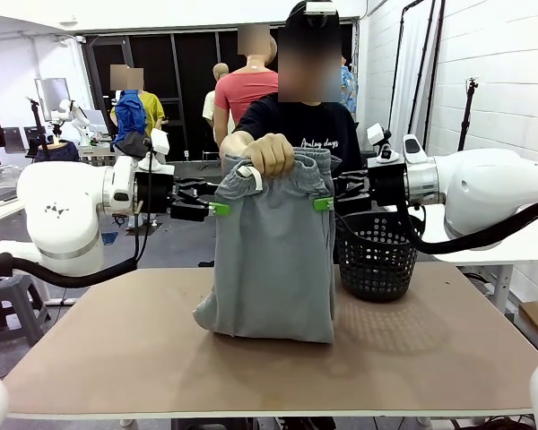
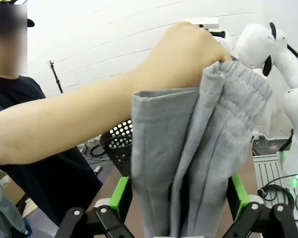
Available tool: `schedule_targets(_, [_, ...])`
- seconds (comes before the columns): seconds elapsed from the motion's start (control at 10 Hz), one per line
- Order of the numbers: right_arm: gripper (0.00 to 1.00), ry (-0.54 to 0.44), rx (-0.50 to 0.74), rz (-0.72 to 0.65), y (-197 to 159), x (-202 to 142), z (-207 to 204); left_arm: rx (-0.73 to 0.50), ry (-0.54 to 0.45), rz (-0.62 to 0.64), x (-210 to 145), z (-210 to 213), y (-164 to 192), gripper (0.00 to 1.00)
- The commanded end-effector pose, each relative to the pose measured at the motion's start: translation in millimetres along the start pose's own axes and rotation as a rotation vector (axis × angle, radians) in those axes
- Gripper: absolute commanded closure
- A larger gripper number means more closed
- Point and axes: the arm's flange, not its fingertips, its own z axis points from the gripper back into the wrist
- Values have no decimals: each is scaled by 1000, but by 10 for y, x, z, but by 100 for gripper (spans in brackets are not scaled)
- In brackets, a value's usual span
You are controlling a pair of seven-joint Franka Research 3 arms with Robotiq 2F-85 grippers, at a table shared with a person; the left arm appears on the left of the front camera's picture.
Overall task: Fold the training pants.
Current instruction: Release the ends of the Training pants and then grab the overlapped ends.
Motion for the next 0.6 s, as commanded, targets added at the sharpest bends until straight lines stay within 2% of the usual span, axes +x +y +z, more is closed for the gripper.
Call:
schedule_targets(0.0, [0, 33, -88, 33, 362, -116, 110, 54, 11, 9, 19, 58, -71, 0])
schedule_targets(0.5, [0, 37, -213, 75, 397, -110, 126, 98, 10, -14, 4, 15, -89, 0])
